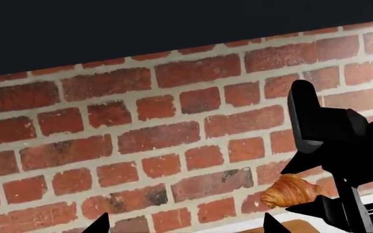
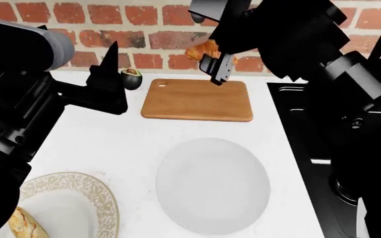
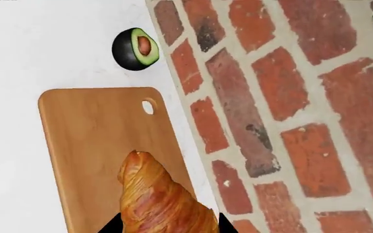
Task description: From the different types of pastries on the counter, select a croissant and place it on the cutting board. Then retrieve a jar of jam from the cabinet and place it alongside the croissant on the cutting board.
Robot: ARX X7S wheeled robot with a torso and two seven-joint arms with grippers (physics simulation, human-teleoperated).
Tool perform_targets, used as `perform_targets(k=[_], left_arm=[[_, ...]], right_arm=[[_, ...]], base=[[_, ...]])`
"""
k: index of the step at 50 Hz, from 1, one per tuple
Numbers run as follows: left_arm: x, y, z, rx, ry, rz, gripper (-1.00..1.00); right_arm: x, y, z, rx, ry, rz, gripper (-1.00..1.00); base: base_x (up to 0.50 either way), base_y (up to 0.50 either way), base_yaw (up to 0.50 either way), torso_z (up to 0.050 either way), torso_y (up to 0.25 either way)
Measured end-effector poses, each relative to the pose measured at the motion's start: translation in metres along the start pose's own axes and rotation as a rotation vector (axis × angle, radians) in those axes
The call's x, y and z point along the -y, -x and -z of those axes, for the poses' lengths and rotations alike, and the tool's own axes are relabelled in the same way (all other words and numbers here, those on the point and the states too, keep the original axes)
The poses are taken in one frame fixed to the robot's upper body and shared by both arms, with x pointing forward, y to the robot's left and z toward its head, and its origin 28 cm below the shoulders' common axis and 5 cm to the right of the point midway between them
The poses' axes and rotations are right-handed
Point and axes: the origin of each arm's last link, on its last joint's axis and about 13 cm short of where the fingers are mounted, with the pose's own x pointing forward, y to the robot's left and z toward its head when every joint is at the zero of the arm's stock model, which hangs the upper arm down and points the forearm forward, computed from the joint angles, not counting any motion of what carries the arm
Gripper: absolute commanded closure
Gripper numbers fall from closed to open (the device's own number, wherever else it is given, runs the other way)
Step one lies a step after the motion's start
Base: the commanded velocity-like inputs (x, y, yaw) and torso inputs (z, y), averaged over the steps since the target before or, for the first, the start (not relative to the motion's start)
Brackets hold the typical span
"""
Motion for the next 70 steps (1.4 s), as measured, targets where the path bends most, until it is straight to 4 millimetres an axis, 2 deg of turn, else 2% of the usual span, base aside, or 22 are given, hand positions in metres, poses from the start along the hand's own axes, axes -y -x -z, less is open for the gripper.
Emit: perform_targets(k=[21, 41, 70], left_arm=[[0.001, -0.002, 0.0, 0.016, 0.003, 0.003, -1.0], [0.001, -0.003, 0.001, 0.039, -0.001, 0.007, -1.0], [0.0, -0.002, -0.003, 0.051, -0.014, 0.013, -1.0]], right_arm=[[-0.008, -0.02, -0.005, 0.103, -0.086, 0.095, 1.0], [-0.024, -0.031, -0.011, 0.207, -0.28, 0.104, 1.0], [-0.026, -0.033, -0.016, 0.232, -0.28, 0.14, 1.0]], base=[[0.0, 0.0, 0.0, 0.0, 0.0], [0.0, 0.0, 0.0, 0.0, -0.023], [0.0, 0.0, 0.0, 0.0, -0.125]])
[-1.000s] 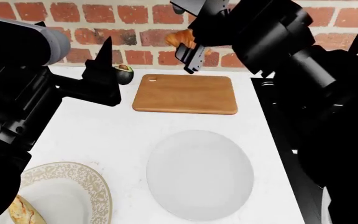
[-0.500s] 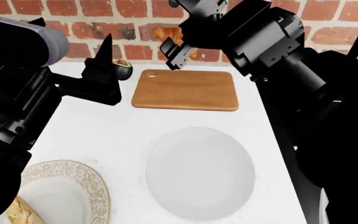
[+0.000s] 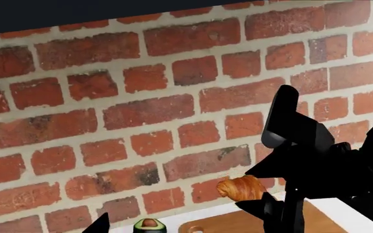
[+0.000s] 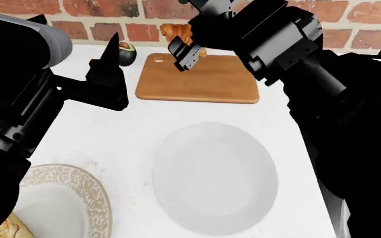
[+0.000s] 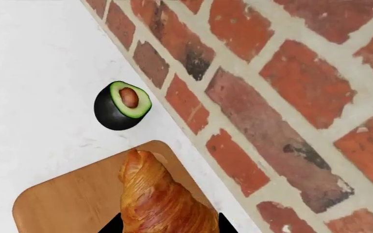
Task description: From the different types of pastries on the counter, select a croissant and place it on the cutting board. Then retrieve a jar of jam from the cabinet and place it alongside the croissant on the cutting board.
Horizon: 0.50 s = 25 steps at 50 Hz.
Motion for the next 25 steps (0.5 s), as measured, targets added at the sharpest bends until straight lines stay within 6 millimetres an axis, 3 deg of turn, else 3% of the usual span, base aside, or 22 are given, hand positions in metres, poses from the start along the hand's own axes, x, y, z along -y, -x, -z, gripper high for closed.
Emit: perform_targets(k=[25], left_arm=[[-0.0012, 0.0, -0.0022, -0.013, -0.007, -0.006, -1.0]], right_arm=[[-0.001, 0.0027, 0.0052, -0.113, 0.002, -0.032, 1.0]], base=[[0.0, 0.0, 0.0, 0.0, 0.0]])
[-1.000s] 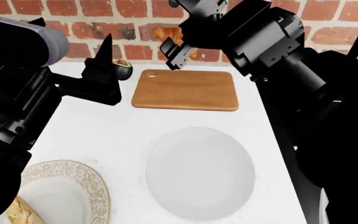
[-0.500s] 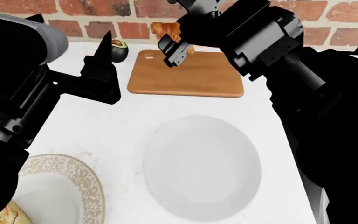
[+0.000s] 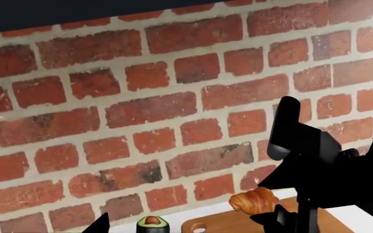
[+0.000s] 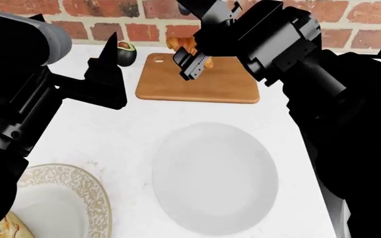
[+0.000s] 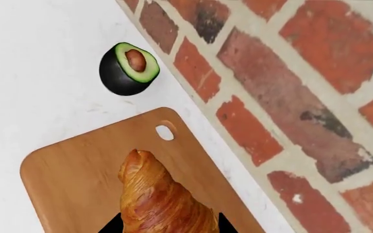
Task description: From the different types of pastries on the counter, select a croissant and place it on the cutting board. Then retrieve a jar of jam from the cabinet and place it alongside the croissant on the cutting board.
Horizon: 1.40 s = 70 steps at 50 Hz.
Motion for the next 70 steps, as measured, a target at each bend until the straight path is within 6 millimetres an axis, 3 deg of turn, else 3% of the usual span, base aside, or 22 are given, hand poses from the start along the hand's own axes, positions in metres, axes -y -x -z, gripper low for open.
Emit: perform_targets(k=[44, 45, 70], left_arm=[[-0.0016, 0.0006, -0.0007, 0.017, -0.006, -0.004, -1.0], [-0.0016, 0.0006, -0.0007, 0.017, -0.006, -0.004, -1.0], [-0.0025, 0.0013, -0.001, 0.016, 0.001, -0.008, -1.0]], right_arm=[[-0.0001, 0.0003, 0.001, -0.016, -0.001, -0.001, 1.0], [-0.0001, 0.0003, 0.001, -0.016, -0.001, -0.001, -1.0], [-0.0001, -0.0049, 0.0039, 0.005, 0.11, -0.092, -1.0]], base=[[0.0, 0.0, 0.0, 0.0, -0.051], [0.0, 0.0, 0.0, 0.0, 0.0], [0.0, 0.0, 0.0, 0.0, 0.006]])
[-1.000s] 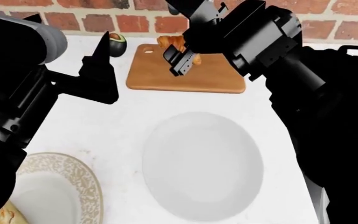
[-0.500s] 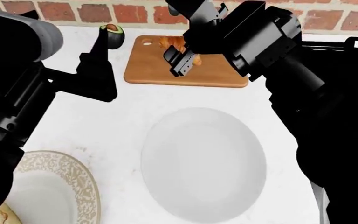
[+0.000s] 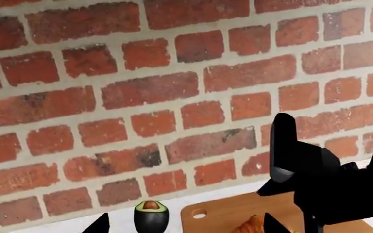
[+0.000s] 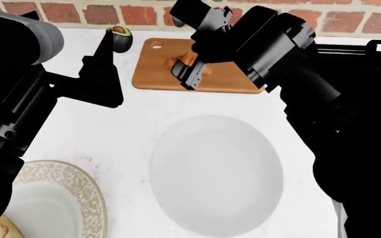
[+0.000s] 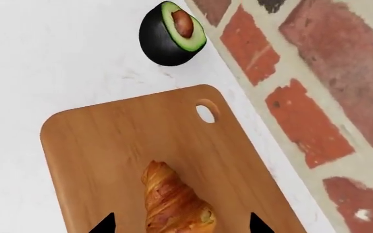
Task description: From the different types of pastries on the counter, select a croissant and place it on the cutting board. Then retrieve a jar of jam from the cabinet and place it alongside the croissant on the cutting board.
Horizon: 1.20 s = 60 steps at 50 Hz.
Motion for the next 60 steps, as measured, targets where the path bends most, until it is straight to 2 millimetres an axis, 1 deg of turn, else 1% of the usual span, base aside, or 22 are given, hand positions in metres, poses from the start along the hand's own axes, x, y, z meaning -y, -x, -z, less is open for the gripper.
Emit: perform_targets(k=[7, 17, 30, 43, 52, 60], left_arm=[[0.0, 0.0, -0.001, -0.001, 0.0, 0.001, -1.0], [0.0, 0.001, -0.001, -0.002, -0.002, 0.002, -1.0], [0.002, 0.001, -0.001, -0.007, -0.007, 0.006, -1.0], [0.003, 0.001, 0.001, -0.012, -0.009, 0.009, -1.0], [0.001, 0.001, 0.001, -0.012, -0.009, 0.001, -1.0], [0.0, 0.001, 0.001, -0.012, -0.006, -0.01, -1.0]], right_arm=[[0.004, 0.003, -0.004, 0.019, 0.014, 0.004, -1.0], [0.012, 0.01, -0.012, 0.054, 0.029, 0.03, -1.0], [0.026, 0.024, -0.021, 0.082, 0.026, 0.125, -1.0], [0.039, 0.036, -0.024, 0.1, 0.031, 0.18, -1.0], [0.049, 0.045, -0.026, 0.142, 0.092, 0.134, -1.0], [0.058, 0.054, -0.021, 0.169, 0.137, 0.08, -1.0]], base=[[0.0, 0.0, 0.0, 0.0, 0.141], [0.0, 0.0, 0.0, 0.0, 0.241], [0.0, 0.0, 0.0, 0.0, 0.25], [0.0, 0.0, 0.0, 0.0, 0.25], [0.0, 0.0, 0.0, 0.0, 0.01], [0.0, 0.0, 0.0, 0.0, 0.0]])
